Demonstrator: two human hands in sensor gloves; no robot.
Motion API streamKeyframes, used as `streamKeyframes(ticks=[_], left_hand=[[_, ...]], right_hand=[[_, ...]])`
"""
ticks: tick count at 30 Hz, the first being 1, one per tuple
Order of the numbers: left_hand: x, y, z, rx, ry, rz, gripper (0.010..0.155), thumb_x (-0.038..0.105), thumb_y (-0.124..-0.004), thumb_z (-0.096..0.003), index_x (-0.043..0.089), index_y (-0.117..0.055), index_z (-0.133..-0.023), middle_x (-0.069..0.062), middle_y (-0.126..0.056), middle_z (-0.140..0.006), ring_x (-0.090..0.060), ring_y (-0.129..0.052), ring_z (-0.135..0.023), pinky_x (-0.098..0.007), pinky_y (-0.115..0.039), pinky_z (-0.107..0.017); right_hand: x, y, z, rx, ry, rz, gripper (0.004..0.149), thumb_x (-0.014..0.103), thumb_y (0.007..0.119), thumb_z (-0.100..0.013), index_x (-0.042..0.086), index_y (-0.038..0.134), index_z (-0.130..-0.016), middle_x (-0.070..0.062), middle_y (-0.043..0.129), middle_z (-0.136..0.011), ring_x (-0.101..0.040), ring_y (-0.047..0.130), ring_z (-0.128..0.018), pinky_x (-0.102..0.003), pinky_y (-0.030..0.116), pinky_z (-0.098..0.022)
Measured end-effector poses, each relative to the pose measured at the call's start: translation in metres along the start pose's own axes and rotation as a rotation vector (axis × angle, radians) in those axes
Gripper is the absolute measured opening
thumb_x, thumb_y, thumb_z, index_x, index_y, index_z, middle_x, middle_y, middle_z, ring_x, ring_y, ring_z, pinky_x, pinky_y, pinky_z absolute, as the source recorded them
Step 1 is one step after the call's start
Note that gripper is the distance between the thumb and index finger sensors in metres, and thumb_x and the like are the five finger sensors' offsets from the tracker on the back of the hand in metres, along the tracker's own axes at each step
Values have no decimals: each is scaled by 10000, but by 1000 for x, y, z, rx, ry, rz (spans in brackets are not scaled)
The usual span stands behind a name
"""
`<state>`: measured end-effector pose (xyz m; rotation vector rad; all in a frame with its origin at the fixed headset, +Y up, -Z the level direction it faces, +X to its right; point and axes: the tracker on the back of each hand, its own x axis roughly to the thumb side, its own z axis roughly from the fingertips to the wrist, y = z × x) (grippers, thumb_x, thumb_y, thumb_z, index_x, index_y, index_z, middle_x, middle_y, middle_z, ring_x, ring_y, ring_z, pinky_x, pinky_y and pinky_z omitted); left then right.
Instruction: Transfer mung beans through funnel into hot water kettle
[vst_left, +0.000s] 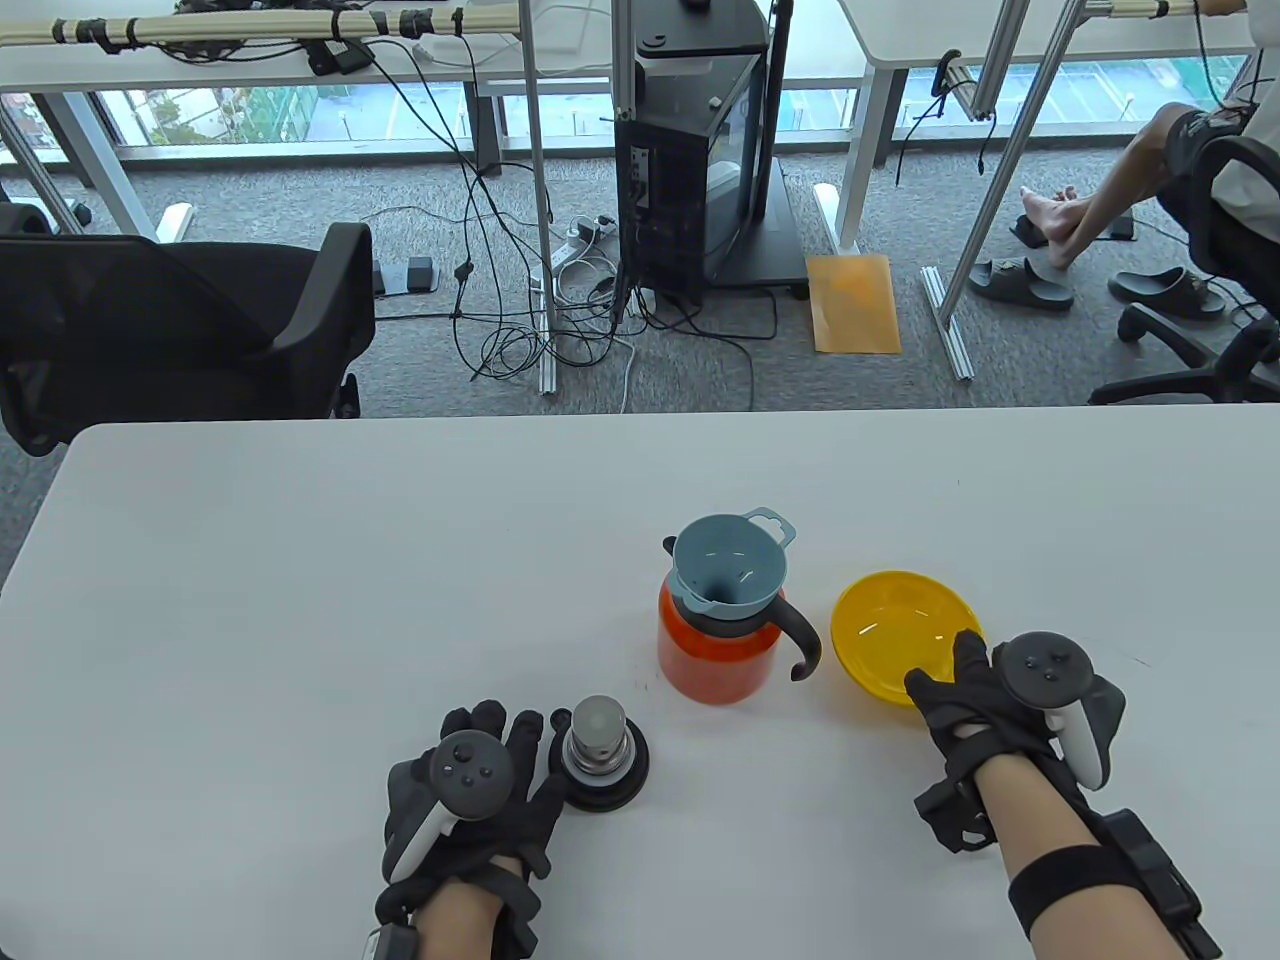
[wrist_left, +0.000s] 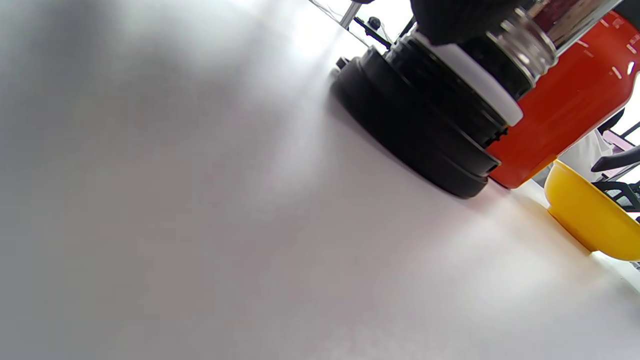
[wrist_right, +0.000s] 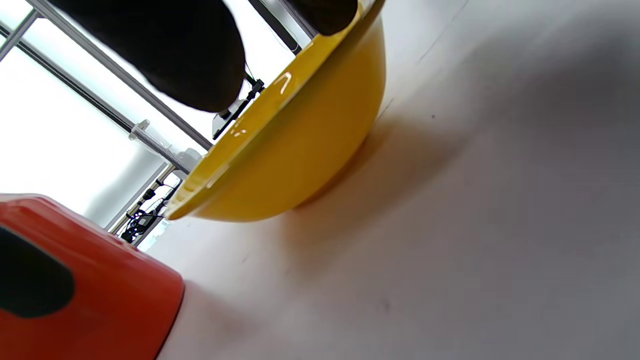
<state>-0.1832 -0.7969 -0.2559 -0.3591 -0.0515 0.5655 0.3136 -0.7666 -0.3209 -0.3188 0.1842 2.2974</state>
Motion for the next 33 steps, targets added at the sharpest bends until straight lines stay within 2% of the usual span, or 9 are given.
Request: streamKeyframes(ticks=[6,15,22,33], left_hand=[[0,0,0,0,-1,0,743,528,-660,-478,288,-336,-1103,-78,-63,-1137,-417,13,-1033,-680,-108,-706],[2,1,0,0,-8,-2,744,529,-659,-478,291,-333,-1103,-76,-60,-1137,-416,14,-1033,-679,-106,-707],[1,-1,-2,-14,-2,-2,747,530,-659,-477,289,-330,-1103,-76,-62,-1138,-417,13,-1033,-680,-106,-707],[-1,0,0,-7,-2,7,744,529,-658,-478,289,-332,-1102,-76,-63,-1137,-416,14,-1033,-680,-106,-707]], right_hand=[[29,-16,7,-20,-123,-11,870,407,812,-503,-8,338,-1103,-377,4,-985,-689,38,-844,-783,255,-547],[112,-26,38,-15,-421,51,839,356,845,-488,59,372,-1115,-370,10,-998,-679,26,-850,-787,241,-551],[162,-8,53,19,-542,154,861,363,871,-477,87,367,-1119,-364,7,-1000,-679,27,-854,-788,243,-555],[187,28,37,40,-532,219,714,271,893,-463,148,560,-1083,-356,42,-1012,-678,51,-860,-786,256,-557]])
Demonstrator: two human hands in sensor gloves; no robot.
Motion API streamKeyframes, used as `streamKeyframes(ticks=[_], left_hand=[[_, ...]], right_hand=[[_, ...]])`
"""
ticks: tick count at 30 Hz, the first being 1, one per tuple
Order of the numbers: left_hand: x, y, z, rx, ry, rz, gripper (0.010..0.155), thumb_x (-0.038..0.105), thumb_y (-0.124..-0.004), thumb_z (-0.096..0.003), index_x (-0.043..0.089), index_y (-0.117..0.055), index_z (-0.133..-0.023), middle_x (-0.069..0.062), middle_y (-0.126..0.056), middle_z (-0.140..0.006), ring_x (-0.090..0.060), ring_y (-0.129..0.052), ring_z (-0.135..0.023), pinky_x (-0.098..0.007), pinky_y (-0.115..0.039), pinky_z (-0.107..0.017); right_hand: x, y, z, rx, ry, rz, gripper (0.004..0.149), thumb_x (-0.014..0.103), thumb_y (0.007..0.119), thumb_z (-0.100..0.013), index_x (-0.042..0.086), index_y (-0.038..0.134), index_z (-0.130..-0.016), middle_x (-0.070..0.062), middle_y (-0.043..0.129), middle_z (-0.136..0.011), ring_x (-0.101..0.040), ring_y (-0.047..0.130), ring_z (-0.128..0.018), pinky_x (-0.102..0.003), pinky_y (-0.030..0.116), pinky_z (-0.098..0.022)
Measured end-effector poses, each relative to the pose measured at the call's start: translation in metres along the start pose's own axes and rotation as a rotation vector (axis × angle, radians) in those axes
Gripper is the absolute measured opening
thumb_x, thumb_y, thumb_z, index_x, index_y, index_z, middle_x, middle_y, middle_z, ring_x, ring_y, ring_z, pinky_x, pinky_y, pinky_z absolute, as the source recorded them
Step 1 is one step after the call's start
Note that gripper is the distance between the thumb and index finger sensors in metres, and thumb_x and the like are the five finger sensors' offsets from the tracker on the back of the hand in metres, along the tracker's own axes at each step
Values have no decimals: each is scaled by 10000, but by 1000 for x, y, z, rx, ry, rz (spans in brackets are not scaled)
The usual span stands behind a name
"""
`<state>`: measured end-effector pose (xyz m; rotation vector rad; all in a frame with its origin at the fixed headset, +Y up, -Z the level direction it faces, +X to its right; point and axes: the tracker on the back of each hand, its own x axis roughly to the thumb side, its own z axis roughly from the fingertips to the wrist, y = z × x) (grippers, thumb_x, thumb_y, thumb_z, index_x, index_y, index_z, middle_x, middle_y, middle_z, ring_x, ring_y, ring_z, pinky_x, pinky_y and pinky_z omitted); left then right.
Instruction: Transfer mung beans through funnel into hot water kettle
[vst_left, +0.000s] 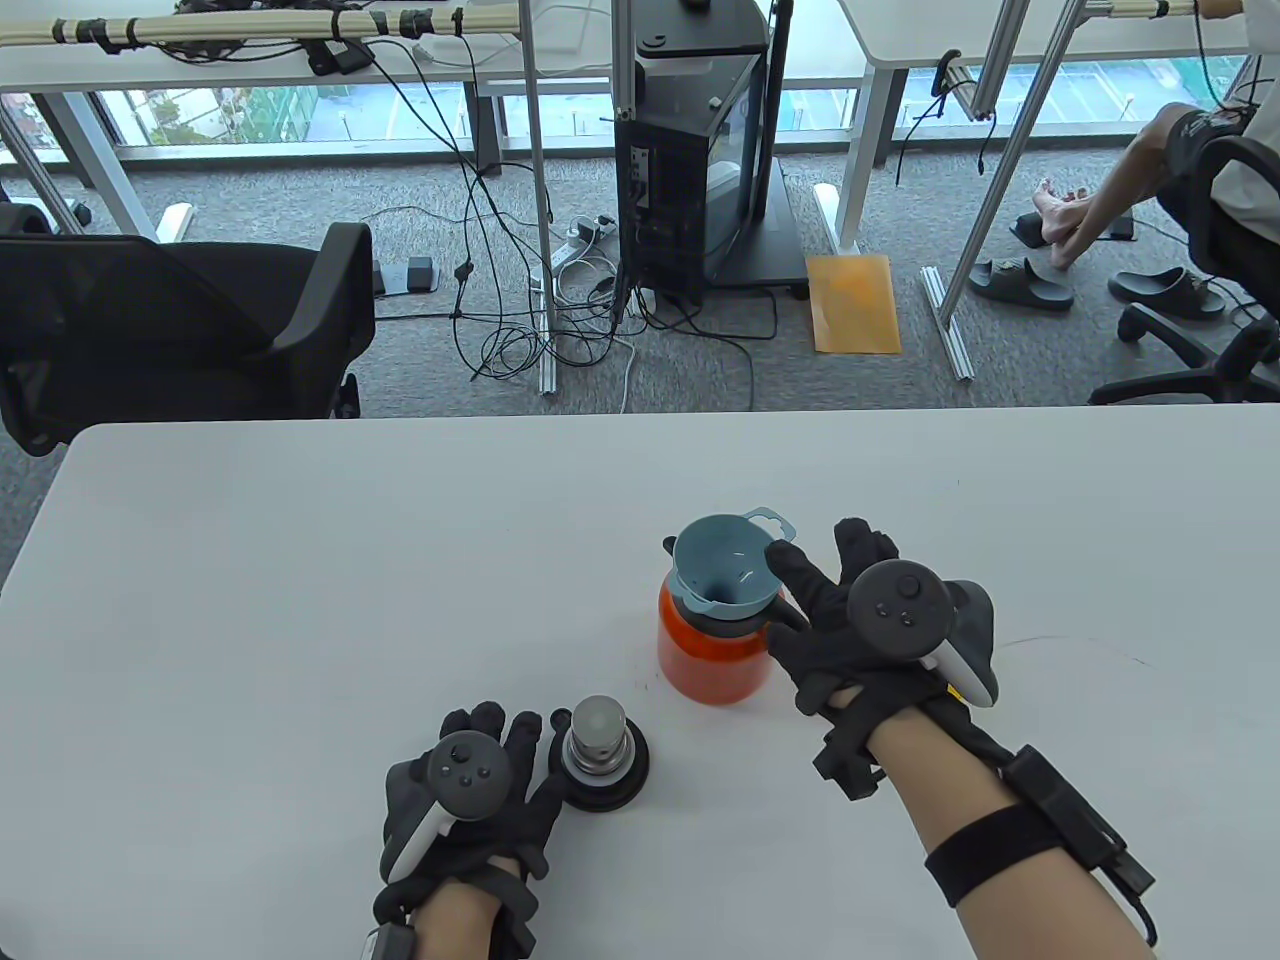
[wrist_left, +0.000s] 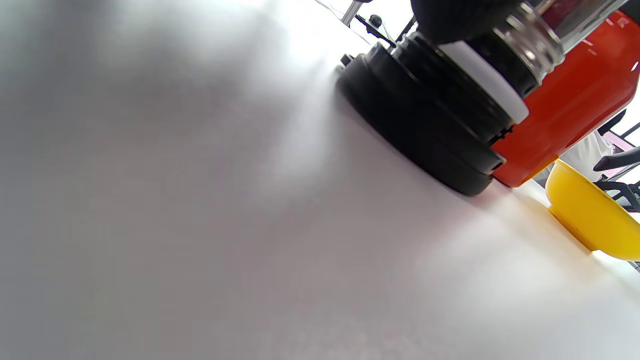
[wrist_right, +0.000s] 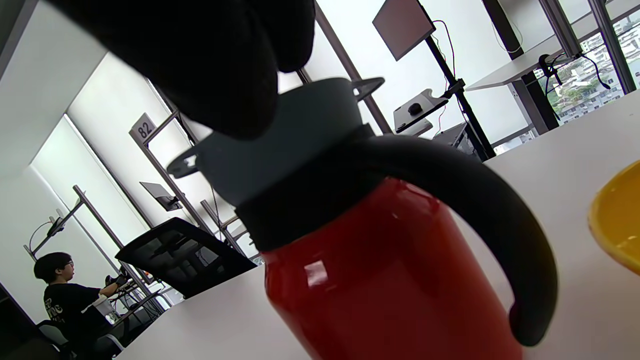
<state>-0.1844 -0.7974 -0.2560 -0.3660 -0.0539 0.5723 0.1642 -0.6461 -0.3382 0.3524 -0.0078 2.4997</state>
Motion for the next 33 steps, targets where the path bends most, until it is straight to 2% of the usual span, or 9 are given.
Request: streamKeyframes(ticks=[9,14,17,21,27,33], left_hand=[[0,0,0,1,-17,2,745,530,-657,-478,290,-330,-1102,-74,-65,-1139,-413,14,-1035,-679,-104,-708],[-2,1,0,8,-17,9,745,528,-658,-478,284,-334,-1103,-76,-66,-1139,-414,13,-1034,-680,-104,-707],[-2,2,0,10,-17,10,745,528,-658,-478,282,-334,-1103,-76,-66,-1138,-414,13,-1034,-680,-104,-707],[-2,1,0,8,-17,10,743,527,-659,-479,284,-335,-1102,-76,-68,-1139,-414,12,-1035,-679,-105,-708],[-1,1,0,4,-21,7,745,528,-659,-478,284,-335,-1103,-75,-67,-1139,-414,12,-1035,-679,-105,-709],[0,1,0,5,-26,5,745,528,-660,-477,285,-336,-1102,-76,-67,-1139,-415,12,-1035,-680,-107,-707]], right_hand=[[17,27,-12,-22,-61,93,535,178,862,-460,102,723,-970,-359,129,-1020,-668,119,-876,-775,299,-563],[23,30,-18,-69,-68,77,435,166,861,-452,113,789,-877,-361,193,-1022,-671,209,-885,-764,362,-565],[25,26,-18,-79,-74,65,438,178,865,-451,104,783,-875,-363,214,-1024,-675,230,-886,-765,377,-564],[25,10,-16,-116,-81,-23,443,180,859,-453,115,767,-881,-365,229,-1027,-699,263,-886,-775,401,-559],[18,-38,-5,-235,-79,-132,466,195,852,-455,96,736,-896,-361,254,-1030,-692,369,-902,-770,459,-565],[-11,-81,11,-345,-13,-184,477,207,852,-457,81,720,-897,-357,300,-1031,-688,470,-892,-767,500,-561]])
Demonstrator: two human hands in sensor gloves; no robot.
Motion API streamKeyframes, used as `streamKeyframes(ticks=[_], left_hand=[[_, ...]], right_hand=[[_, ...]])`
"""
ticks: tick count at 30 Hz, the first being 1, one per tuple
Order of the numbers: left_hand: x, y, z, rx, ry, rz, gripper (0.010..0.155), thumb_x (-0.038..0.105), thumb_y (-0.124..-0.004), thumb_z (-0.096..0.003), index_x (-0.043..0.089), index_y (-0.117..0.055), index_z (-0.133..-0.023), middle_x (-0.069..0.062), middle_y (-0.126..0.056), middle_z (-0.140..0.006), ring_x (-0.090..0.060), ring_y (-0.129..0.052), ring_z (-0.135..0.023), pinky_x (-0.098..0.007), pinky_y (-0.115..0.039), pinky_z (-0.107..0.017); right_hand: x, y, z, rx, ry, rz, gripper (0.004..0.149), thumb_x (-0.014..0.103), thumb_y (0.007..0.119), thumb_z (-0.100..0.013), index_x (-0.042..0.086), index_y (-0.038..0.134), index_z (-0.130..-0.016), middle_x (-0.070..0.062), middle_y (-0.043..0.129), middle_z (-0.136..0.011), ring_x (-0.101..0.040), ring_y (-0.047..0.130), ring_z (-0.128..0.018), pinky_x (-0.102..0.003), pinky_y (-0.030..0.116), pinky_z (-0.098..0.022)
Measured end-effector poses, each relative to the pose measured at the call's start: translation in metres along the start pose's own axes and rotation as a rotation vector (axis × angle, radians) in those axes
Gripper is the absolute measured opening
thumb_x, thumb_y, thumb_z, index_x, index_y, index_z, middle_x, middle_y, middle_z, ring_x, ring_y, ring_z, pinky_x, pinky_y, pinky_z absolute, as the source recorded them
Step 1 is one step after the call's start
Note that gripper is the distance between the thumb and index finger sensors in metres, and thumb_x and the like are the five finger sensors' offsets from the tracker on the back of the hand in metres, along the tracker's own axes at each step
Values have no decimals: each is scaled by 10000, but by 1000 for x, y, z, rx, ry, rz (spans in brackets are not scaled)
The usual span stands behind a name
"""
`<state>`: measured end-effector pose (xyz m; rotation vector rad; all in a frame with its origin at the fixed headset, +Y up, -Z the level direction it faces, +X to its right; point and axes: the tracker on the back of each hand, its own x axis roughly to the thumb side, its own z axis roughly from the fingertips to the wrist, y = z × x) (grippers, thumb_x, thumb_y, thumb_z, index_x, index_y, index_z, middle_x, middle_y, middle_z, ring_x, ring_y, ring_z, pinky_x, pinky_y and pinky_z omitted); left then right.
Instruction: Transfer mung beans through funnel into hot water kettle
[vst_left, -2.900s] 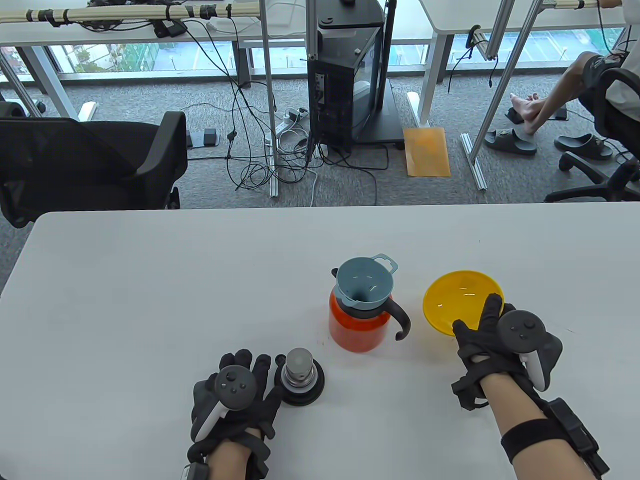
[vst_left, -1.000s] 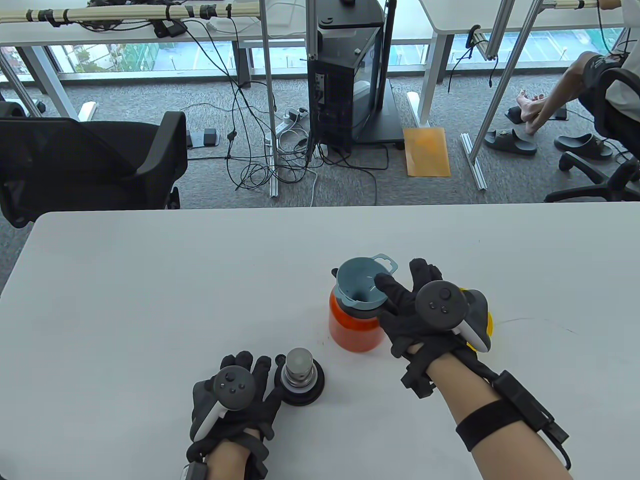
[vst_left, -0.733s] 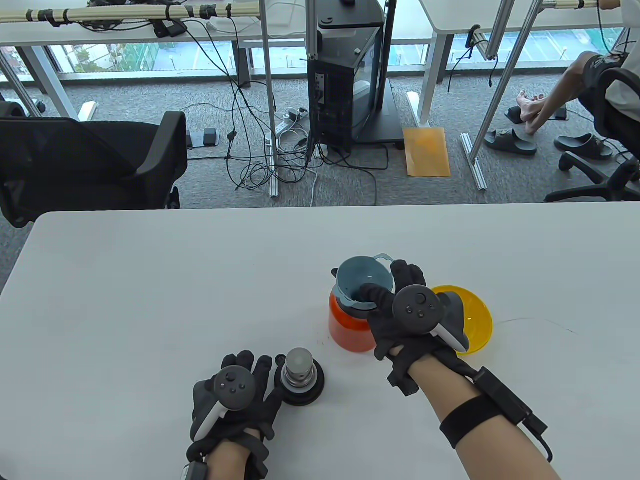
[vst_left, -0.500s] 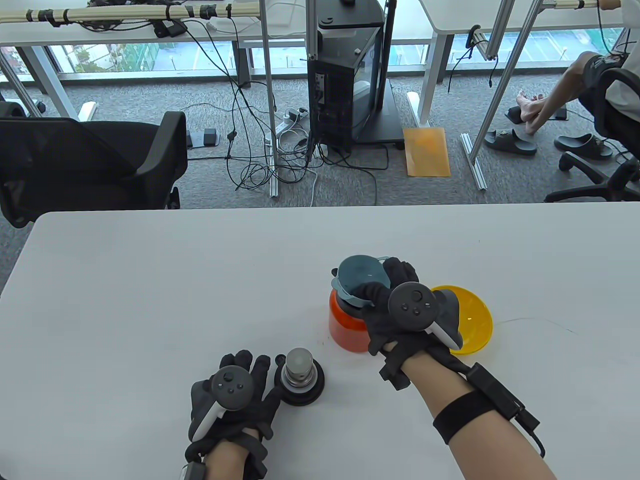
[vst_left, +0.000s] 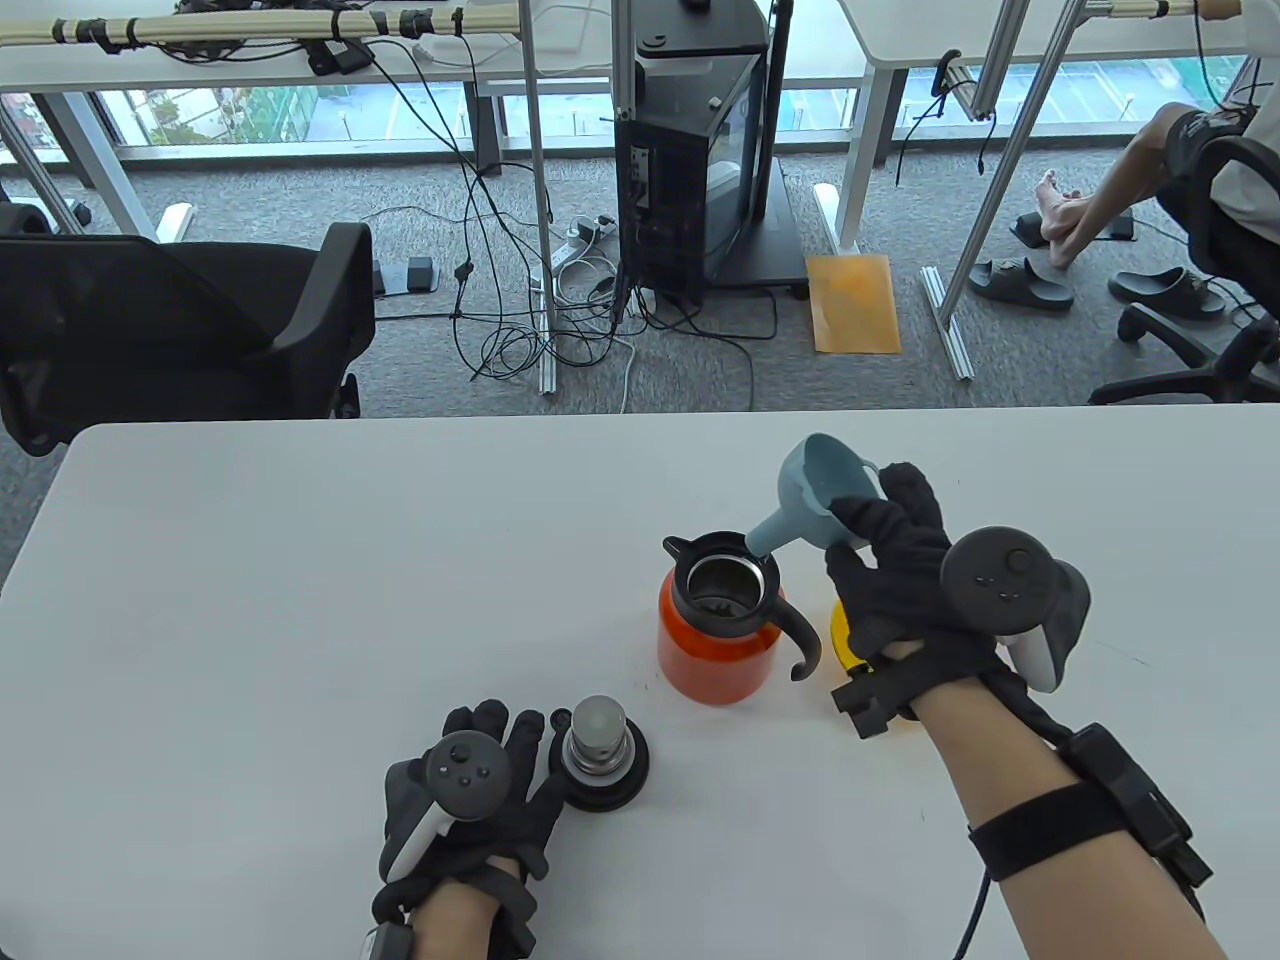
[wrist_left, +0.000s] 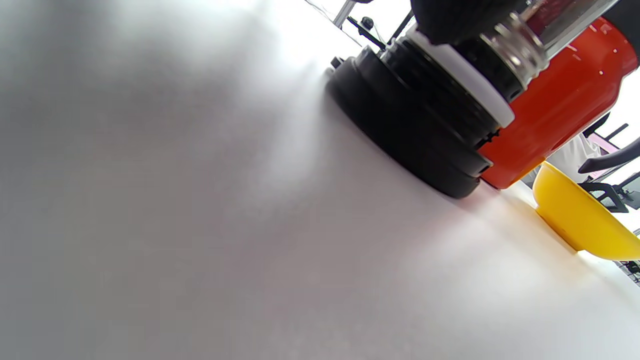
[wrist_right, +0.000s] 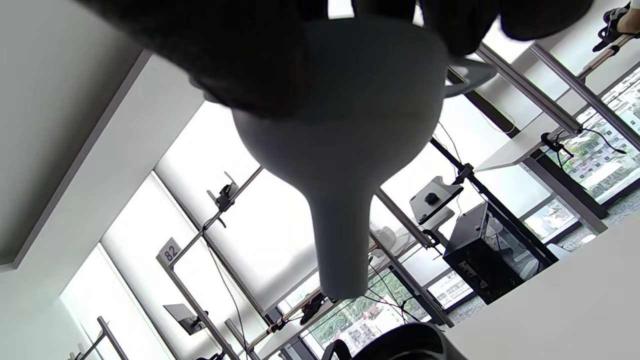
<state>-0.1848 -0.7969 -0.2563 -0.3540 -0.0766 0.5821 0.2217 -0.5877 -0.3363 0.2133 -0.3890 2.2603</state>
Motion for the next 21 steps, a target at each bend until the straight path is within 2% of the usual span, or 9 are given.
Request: streamKeyframes(ticks=[3,8,13,21], left_hand=[[0,0,0,1,-1,1,745,528,-659,-478,285,-333,-1103,-76,-65,-1139,-416,12,-1034,-681,-105,-707],[0,0,0,1,-2,-1,743,528,-658,-478,287,-333,-1102,-77,-66,-1138,-415,10,-1035,-680,-106,-707],[1,0,0,0,-1,0,745,528,-659,-478,285,-334,-1103,-77,-67,-1138,-415,11,-1034,-680,-106,-707],[1,-1,0,-2,-1,-2,743,528,-659,-478,286,-335,-1102,-77,-67,-1138,-416,10,-1034,-680,-106,-707]], right_hand=[[-19,-14,5,-35,58,-8,480,210,852,-456,76,717,-897,-361,322,-1028,-689,506,-882,-766,516,-555],[-58,-22,19,-50,135,-2,482,211,850,-456,72,713,-897,-365,338,-1023,-688,536,-870,-766,523,-550],[-96,-18,37,-25,215,49,485,218,852,-456,67,713,-896,-371,355,-1018,-673,601,-851,-765,533,-544],[-130,3,59,58,291,76,490,219,848,-461,62,704,-903,-375,352,-1015,-666,612,-848,-764,534,-541]])
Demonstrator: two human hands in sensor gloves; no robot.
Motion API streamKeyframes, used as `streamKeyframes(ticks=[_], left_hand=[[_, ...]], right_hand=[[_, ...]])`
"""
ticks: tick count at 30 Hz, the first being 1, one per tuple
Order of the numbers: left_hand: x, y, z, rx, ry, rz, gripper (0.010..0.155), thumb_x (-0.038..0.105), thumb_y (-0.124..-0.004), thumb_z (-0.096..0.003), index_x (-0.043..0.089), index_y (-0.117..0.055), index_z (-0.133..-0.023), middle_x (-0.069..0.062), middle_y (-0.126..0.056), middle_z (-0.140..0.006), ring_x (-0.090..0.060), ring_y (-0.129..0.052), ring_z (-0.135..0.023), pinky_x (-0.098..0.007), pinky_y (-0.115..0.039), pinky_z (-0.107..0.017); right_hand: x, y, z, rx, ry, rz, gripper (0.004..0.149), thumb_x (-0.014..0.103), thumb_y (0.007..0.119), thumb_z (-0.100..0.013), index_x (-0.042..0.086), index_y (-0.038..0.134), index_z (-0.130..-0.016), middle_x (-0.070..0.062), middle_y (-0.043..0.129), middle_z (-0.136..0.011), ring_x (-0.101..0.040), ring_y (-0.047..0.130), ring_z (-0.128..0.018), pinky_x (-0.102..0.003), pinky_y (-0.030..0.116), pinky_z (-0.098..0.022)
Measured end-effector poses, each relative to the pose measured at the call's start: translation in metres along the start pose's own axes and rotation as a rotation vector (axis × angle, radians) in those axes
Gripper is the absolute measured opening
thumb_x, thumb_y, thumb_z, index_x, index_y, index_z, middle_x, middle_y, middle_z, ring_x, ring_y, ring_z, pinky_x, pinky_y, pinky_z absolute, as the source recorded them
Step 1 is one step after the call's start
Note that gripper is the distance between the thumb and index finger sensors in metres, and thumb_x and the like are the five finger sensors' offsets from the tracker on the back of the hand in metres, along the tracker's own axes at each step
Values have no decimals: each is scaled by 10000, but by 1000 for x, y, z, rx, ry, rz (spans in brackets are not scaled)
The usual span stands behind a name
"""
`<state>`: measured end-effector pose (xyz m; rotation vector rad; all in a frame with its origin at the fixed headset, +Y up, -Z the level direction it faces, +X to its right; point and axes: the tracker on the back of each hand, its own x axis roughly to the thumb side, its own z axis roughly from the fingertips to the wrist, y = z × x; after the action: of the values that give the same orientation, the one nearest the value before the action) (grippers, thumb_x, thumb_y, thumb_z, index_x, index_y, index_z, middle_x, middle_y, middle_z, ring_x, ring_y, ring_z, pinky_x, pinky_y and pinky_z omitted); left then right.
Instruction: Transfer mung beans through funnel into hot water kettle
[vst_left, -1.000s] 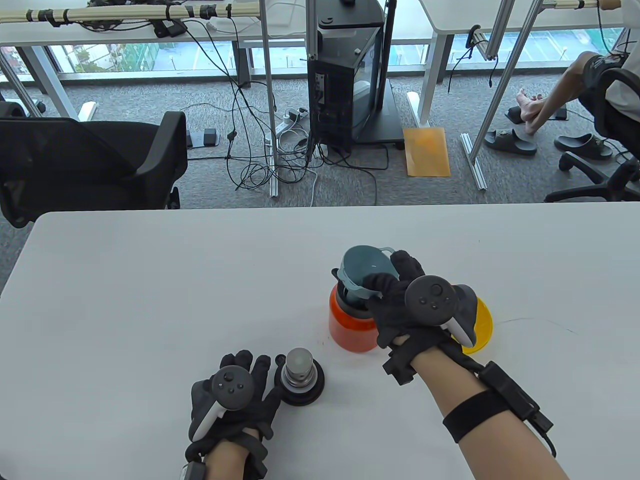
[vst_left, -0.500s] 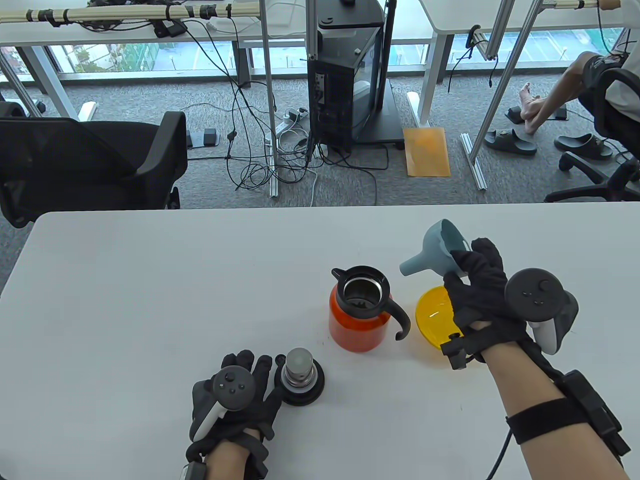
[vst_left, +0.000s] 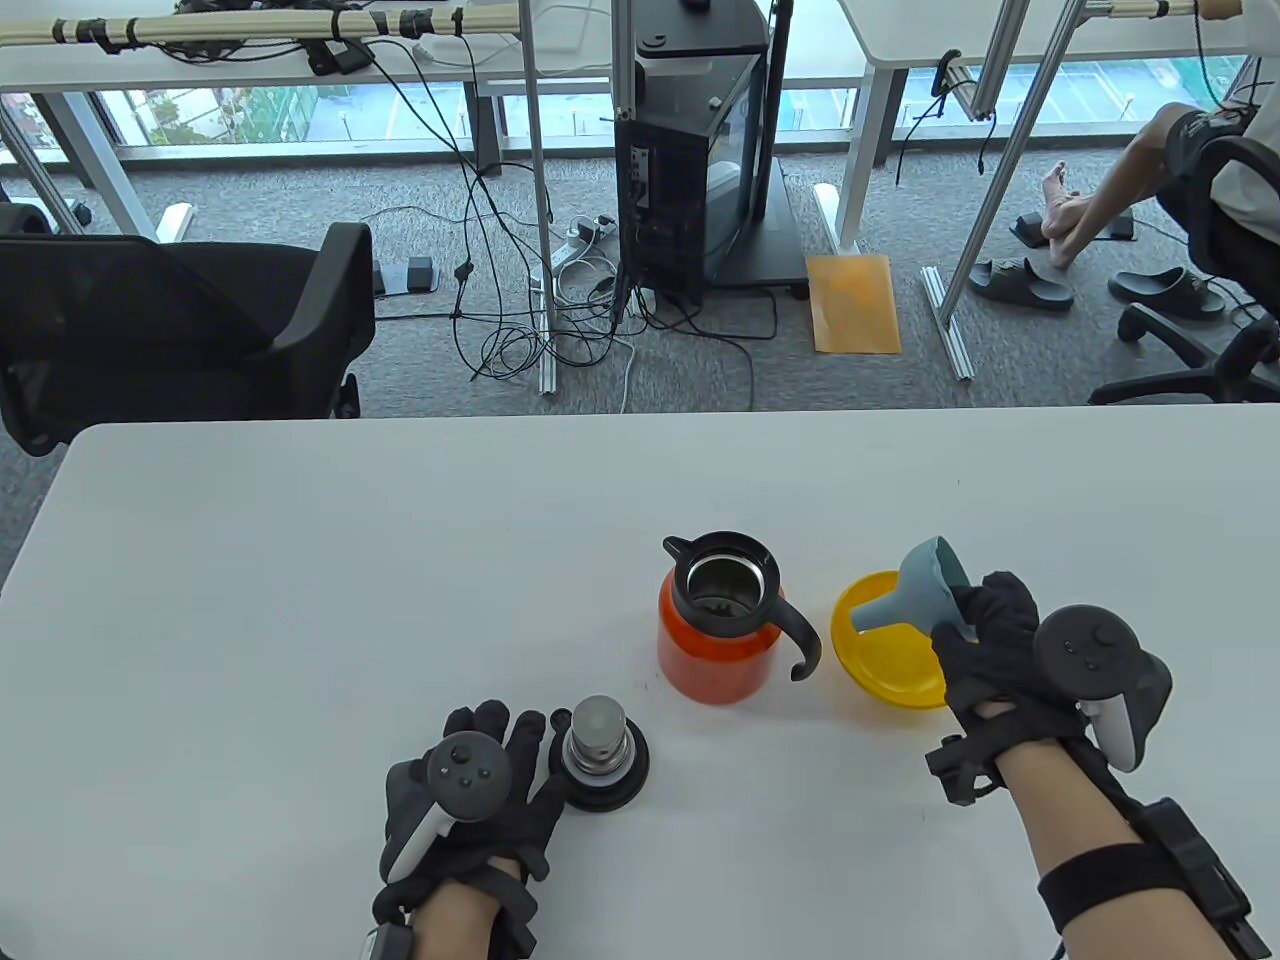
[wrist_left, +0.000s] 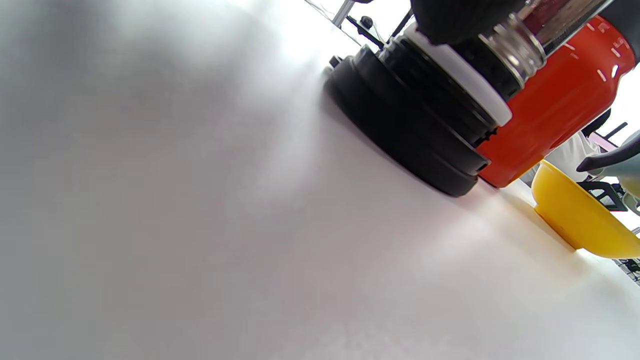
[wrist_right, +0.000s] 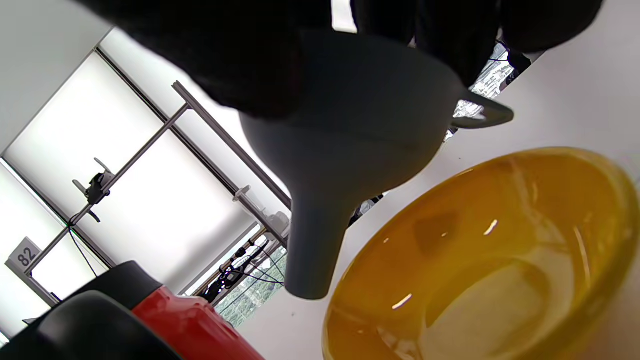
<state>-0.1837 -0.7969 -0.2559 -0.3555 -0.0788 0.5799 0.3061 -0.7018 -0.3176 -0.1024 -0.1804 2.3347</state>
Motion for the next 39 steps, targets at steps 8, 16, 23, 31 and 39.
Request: streamKeyframes(ticks=[8,16,23,31,39], left_hand=[[1,-1,0,-2,2,-4,744,527,-658,-479,285,-333,-1102,-76,-67,-1138,-415,10,-1034,-679,-105,-707],[1,-1,0,-5,3,-4,746,528,-659,-478,285,-332,-1103,-76,-66,-1138,-415,11,-1034,-680,-106,-707],[2,-2,0,-6,-3,-8,744,528,-659,-478,287,-332,-1102,-75,-66,-1138,-415,11,-1034,-680,-106,-707],[2,-1,1,-4,-7,-4,745,529,-658,-477,287,-332,-1102,-76,-66,-1138,-414,12,-1035,-679,-105,-707],[-2,3,5,27,4,16,745,529,-658,-478,288,-331,-1102,-76,-63,-1138,-416,12,-1034,-680,-103,-705]], right_hand=[[-8,25,3,56,46,52,487,203,836,-462,40,696,-900,-392,361,-1002,-617,691,-826,-748,567,-534],[7,10,5,68,-25,15,695,288,827,-481,-36,542,-1025,-392,266,-1013,-664,521,-866,-768,479,-546],[20,-11,24,103,-177,-10,772,340,809,-496,-22,449,-1075,-376,174,-1026,-681,293,-902,-786,374,-560],[-7,14,71,234,-327,217,810,400,797,-513,49,383,-1115,-340,121,-1052,-662,108,-897,-803,248,-553],[-38,46,105,350,-405,558,825,437,779,-518,65,361,-1125,-339,102,-1053,-657,54,-883,-808,216,-542]])
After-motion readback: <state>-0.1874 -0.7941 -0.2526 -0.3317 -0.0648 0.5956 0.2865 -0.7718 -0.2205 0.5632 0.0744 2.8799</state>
